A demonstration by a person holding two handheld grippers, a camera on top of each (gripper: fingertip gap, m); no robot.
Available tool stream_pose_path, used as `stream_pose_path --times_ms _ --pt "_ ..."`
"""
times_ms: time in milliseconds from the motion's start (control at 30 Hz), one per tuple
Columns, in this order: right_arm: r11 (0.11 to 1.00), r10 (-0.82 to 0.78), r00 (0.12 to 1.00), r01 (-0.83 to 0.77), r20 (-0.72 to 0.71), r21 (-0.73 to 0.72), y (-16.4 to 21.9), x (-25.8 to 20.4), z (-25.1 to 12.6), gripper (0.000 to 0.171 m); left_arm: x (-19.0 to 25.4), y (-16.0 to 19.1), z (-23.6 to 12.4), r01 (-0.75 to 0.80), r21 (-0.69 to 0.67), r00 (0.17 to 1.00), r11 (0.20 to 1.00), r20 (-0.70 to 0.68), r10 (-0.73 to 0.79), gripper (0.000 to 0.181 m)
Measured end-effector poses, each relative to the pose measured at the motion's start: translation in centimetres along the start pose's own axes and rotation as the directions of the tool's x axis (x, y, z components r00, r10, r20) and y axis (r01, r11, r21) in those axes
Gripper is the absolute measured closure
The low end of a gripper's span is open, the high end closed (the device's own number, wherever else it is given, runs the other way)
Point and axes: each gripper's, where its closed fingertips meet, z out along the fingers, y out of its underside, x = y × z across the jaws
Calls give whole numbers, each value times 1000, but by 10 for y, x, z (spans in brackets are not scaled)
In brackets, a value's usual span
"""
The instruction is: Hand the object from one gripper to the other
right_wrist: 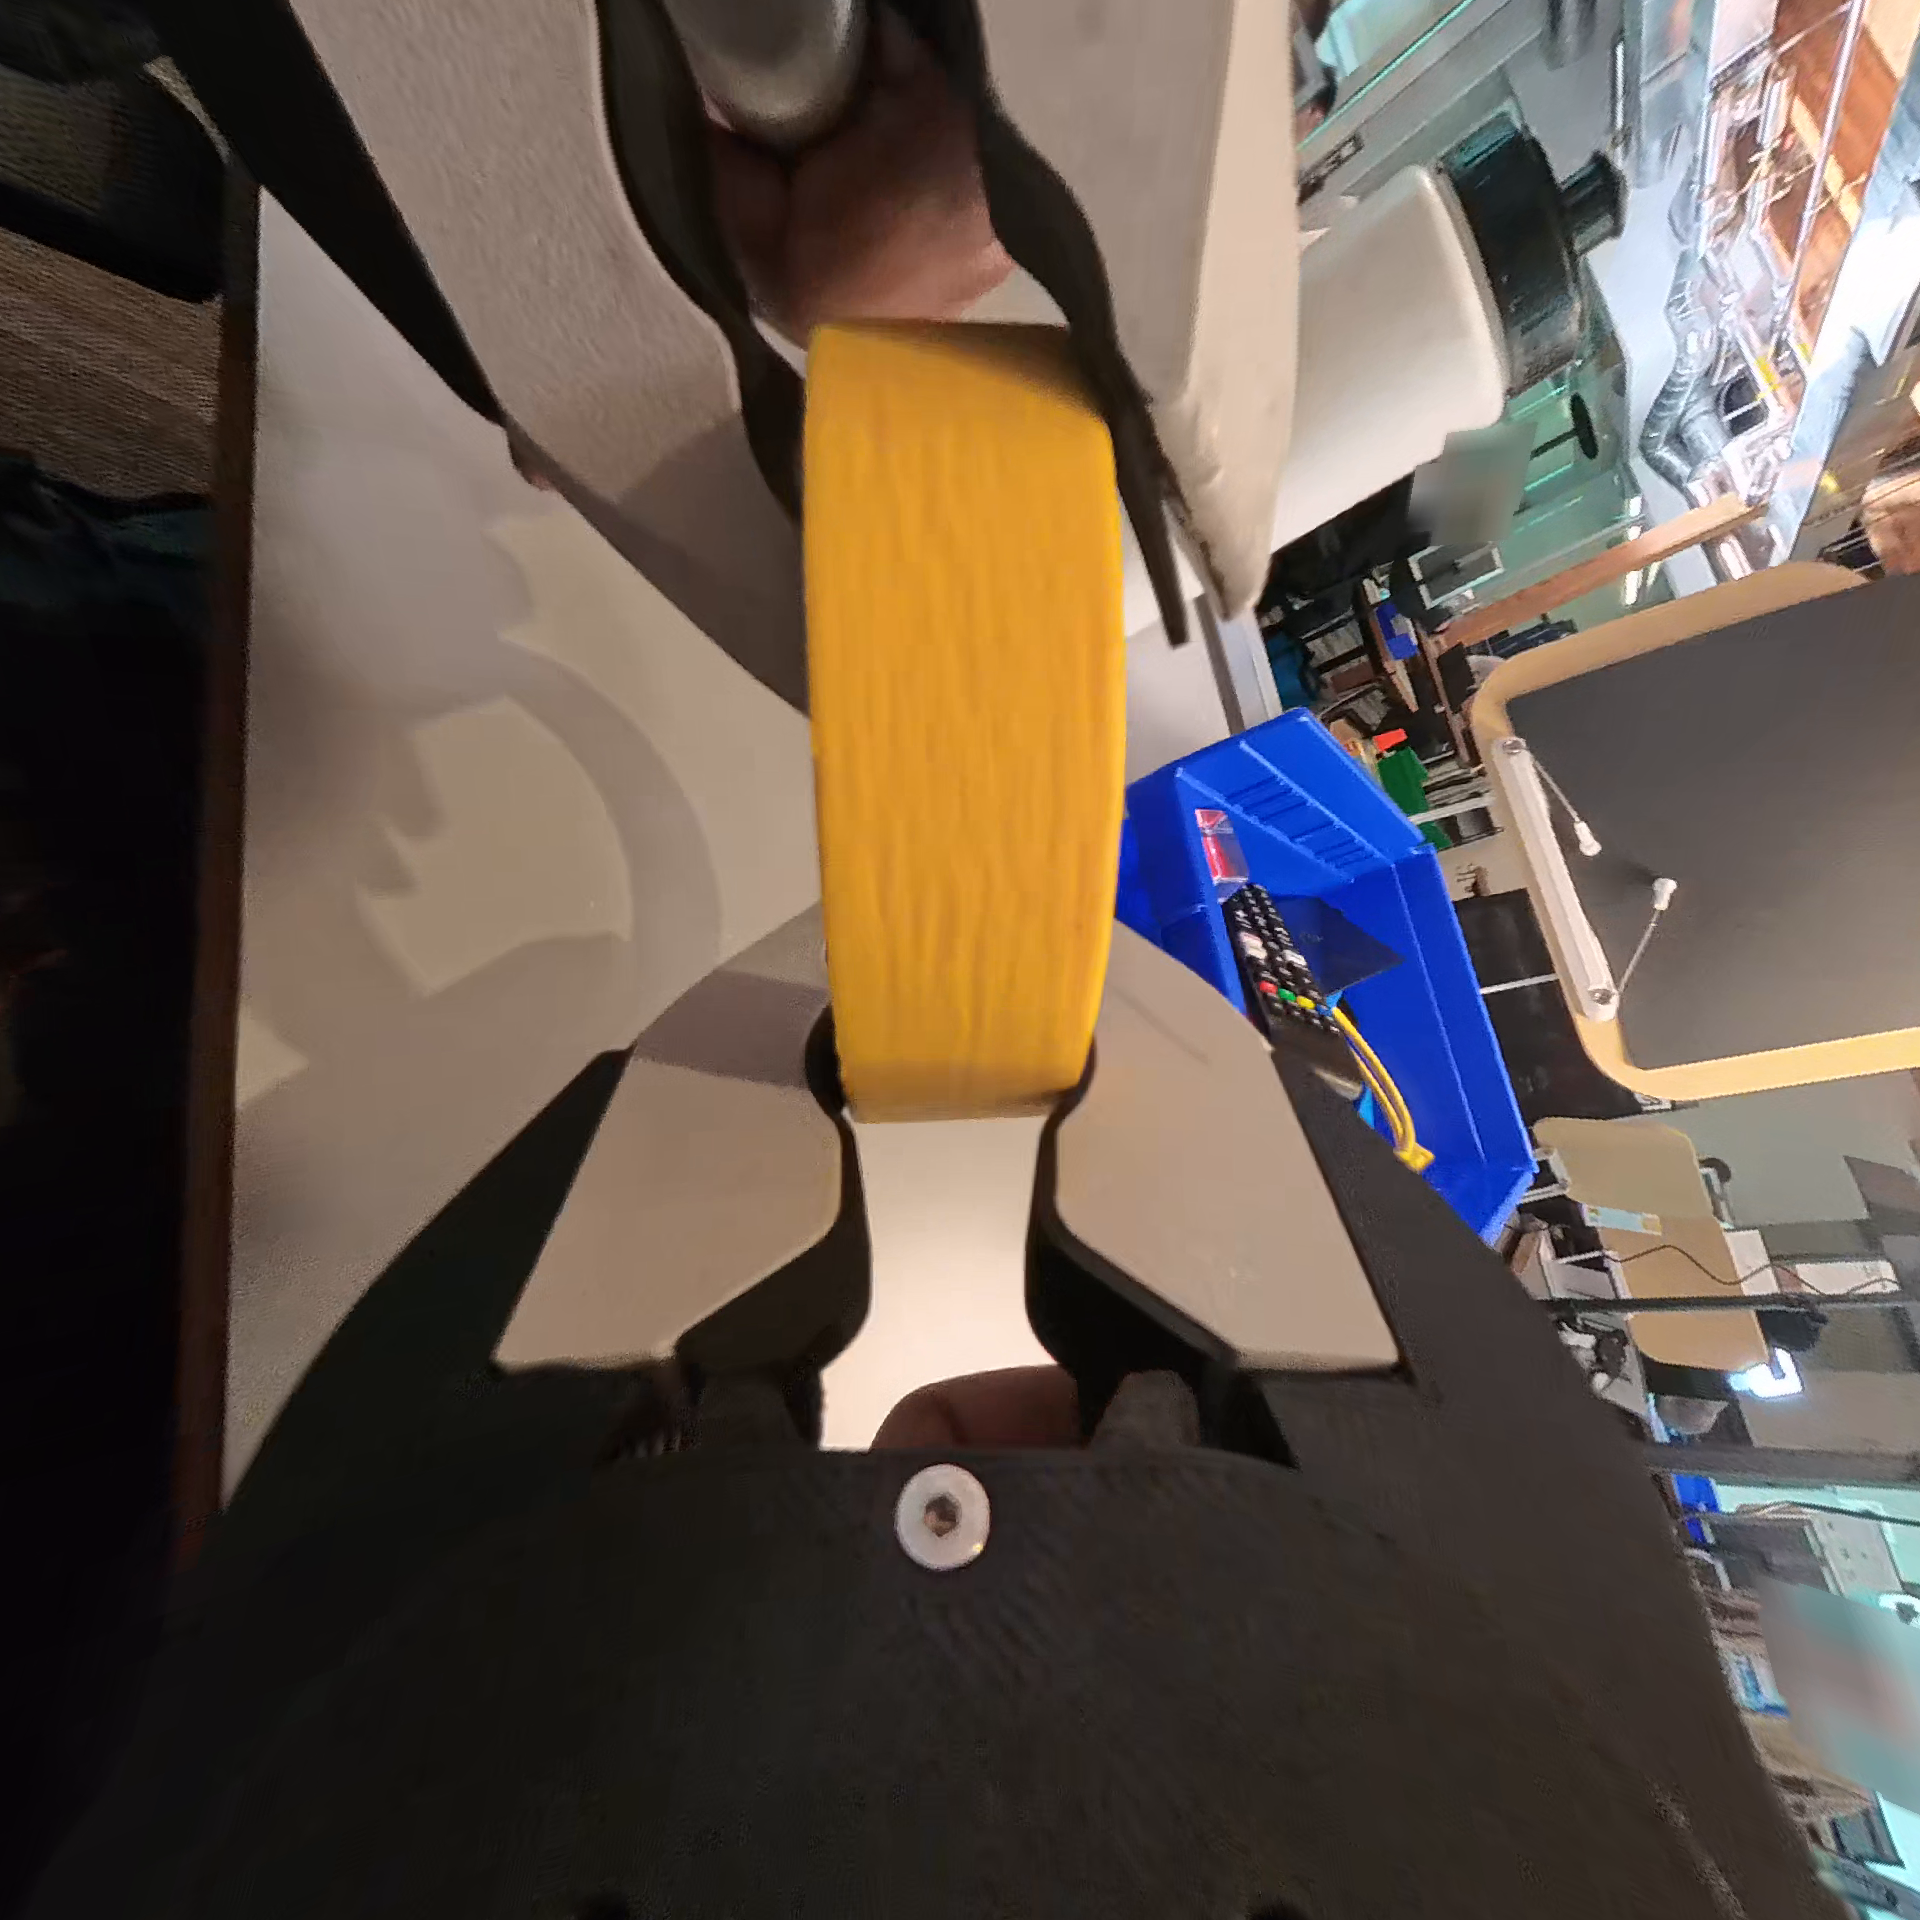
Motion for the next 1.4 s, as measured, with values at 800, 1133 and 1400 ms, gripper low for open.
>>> stream_pose_path --times_ms 800,1133,1400 --pt "419 679 577 -813 455 405 -48 66 -56 140 -12 29 12 993 78 106 84 -348 -931 122" --pt "322 690 498 -861 526 392 -51 70 -61 140 -20 1 10 987 157 111 45 -446 -888 152" --pt "752 581 812 -558 45 351 -2 82 -58 119 -29 37 16 995 49 -77 -90 -226 -971 152"
